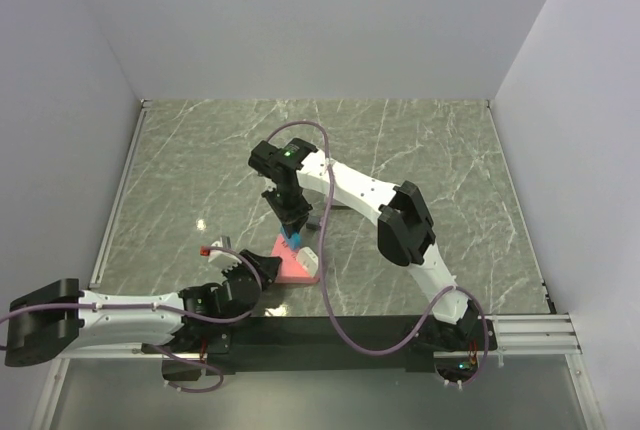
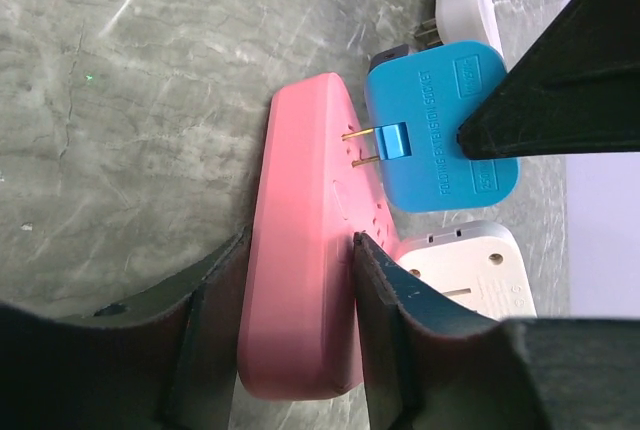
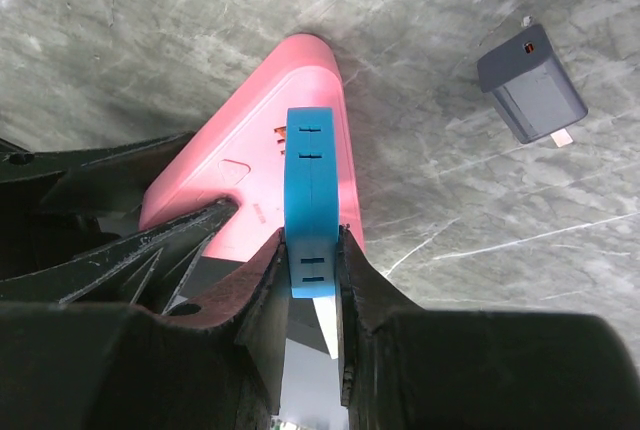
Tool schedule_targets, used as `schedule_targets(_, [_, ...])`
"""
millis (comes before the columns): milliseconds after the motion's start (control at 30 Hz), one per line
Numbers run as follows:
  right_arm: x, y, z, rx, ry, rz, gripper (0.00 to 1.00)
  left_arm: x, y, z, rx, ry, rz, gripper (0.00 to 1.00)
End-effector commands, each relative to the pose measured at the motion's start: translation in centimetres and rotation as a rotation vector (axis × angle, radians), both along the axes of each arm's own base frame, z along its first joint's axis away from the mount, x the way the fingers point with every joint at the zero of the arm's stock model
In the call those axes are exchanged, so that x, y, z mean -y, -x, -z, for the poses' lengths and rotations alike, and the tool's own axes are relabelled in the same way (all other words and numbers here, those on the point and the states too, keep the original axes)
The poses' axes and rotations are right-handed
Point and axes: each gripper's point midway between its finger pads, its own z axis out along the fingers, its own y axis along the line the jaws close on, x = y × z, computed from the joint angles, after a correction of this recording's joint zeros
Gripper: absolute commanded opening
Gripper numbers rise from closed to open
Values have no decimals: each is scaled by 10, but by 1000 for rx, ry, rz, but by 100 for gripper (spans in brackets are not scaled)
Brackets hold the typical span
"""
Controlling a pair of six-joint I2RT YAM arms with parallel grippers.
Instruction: Insert the plug
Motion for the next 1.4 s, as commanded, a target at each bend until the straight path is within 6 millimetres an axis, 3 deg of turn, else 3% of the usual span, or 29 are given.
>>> schedule_targets(0, [-15,8,-8,9,-79,-28,0,-32,15,50,-23,-99,37,38])
schedule_targets(433, [-13,15,-1,-14,-114,-87,0,-21,13,44,60,-160,126,1])
schedule_targets(800, [-8,17,-10,-27,-223,-83,0,-23,12,42,130,-234,171,1])
schedule_targets(1000, [-16,13,-18,-58,-302,-104,0,-14,14,39,154,-249,211,1])
schedule_targets(1267, [-15,8,-10,-91,-294,-106,0,-9,17,54,122,-309,227,1])
schedule_targets(1367, [-6,4,-7,-64,-262,-88,0,1,18,50,137,-283,250,1])
